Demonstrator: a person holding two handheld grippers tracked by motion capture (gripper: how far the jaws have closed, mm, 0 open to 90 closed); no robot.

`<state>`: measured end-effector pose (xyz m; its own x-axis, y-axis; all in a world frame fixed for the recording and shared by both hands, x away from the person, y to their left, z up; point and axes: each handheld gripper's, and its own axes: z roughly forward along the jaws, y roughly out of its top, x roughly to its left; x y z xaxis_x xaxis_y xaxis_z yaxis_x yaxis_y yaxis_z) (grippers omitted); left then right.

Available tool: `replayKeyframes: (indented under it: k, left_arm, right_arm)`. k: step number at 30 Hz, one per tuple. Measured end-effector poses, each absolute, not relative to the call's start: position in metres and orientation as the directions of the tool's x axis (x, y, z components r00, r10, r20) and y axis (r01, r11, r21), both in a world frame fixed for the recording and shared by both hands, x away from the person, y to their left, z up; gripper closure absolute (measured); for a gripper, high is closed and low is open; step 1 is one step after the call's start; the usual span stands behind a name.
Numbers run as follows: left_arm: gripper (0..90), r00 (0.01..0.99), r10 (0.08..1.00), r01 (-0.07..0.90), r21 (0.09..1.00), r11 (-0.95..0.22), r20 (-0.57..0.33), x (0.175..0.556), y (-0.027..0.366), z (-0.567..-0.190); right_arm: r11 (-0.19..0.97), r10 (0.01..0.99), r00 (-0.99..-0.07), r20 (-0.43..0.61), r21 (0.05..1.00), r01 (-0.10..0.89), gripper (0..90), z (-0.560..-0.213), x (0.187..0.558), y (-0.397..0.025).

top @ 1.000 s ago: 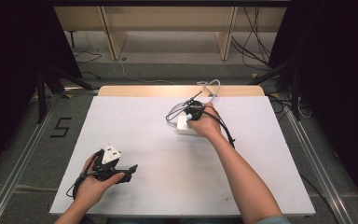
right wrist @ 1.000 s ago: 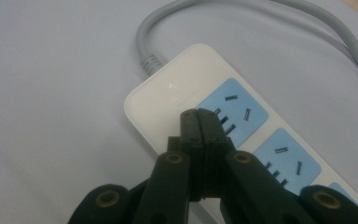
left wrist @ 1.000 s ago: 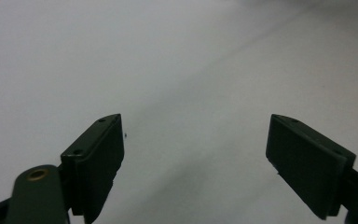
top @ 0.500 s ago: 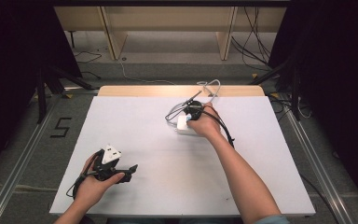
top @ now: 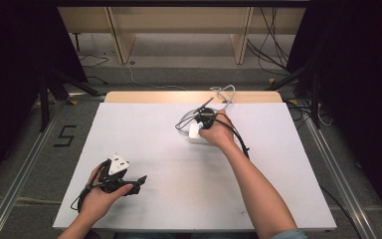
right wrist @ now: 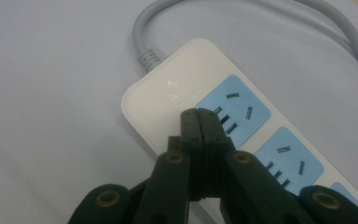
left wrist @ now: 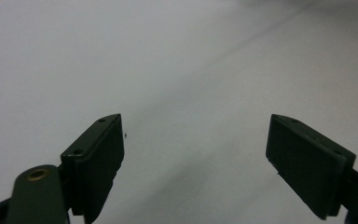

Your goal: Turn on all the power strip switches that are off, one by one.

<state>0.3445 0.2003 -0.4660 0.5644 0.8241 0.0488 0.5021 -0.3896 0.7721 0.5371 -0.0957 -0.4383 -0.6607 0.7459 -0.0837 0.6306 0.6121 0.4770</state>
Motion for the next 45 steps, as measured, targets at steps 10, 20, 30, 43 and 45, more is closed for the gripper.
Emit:
replayKeyframes:
  k: [10, 20, 30, 43, 45]
  left_arm:
    - [19.2, 0.564, 0.824, 0.500, 0.775, -0.387, 0.047, 0.3447, 0.1997, -0.4663]
    - [19.1, 0.561, 0.827, 0.502, 0.777, -0.380, 0.042, 0.3445, 0.1988, -0.4666]
    - [19.1, 0.564, 0.825, 0.503, 0.774, -0.385, 0.044, 0.3447, 0.1986, -0.4665]
    - [19.1, 0.568, 0.822, 0.499, 0.773, -0.391, 0.048, 0.3443, 0.1971, -0.4663]
    - [19.2, 0.567, 0.823, 0.499, 0.775, -0.388, 0.046, 0.3444, 0.1976, -0.4666]
  right_arm:
    - [0.608, 0.752, -0.653, -0.086, 0.471, 0.639, 90.0, -0.4386, 0.5372, -0.0939]
    - [0.609, 0.754, -0.652, -0.083, 0.462, 0.645, 90.0, -0.4383, 0.5383, -0.0932]
    - [0.616, 0.756, -0.647, -0.102, 0.448, 0.648, 90.0, -0.4381, 0.5378, -0.0901]
    - [0.621, 0.754, -0.647, -0.113, 0.444, 0.646, 90.0, -0.4392, 0.5367, -0.0881]
    - [0.619, 0.754, -0.647, -0.107, 0.445, 0.647, 90.0, -0.4390, 0.5370, -0.0890]
